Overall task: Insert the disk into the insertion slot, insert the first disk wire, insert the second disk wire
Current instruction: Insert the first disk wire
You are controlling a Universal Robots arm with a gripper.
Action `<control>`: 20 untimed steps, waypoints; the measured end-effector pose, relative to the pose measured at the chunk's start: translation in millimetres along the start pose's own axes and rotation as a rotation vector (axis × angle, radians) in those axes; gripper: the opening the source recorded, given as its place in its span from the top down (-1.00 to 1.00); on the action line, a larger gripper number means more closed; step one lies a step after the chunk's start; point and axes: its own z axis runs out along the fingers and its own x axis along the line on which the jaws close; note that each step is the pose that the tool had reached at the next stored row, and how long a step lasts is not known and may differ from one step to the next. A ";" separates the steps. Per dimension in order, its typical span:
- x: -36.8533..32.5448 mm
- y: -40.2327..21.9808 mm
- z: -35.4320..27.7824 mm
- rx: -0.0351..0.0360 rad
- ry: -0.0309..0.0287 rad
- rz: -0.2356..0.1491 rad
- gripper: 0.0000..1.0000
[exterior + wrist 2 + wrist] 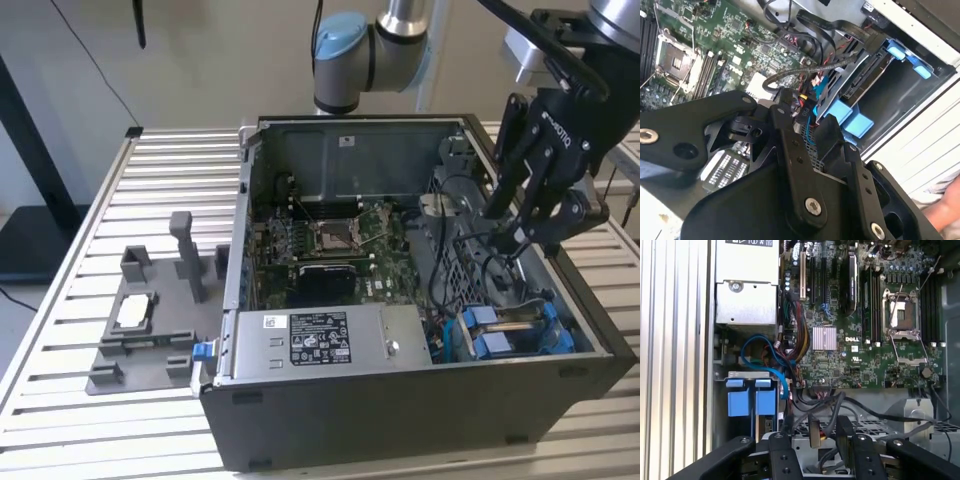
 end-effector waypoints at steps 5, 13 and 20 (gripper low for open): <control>0.1 -3.0 0.7 0.0000 0.0005 0.000 0.06; 0.1 -3.2 1.2 0.0000 0.0002 0.000 0.11; 0.2 -3.2 1.4 0.0000 0.0002 0.000 0.60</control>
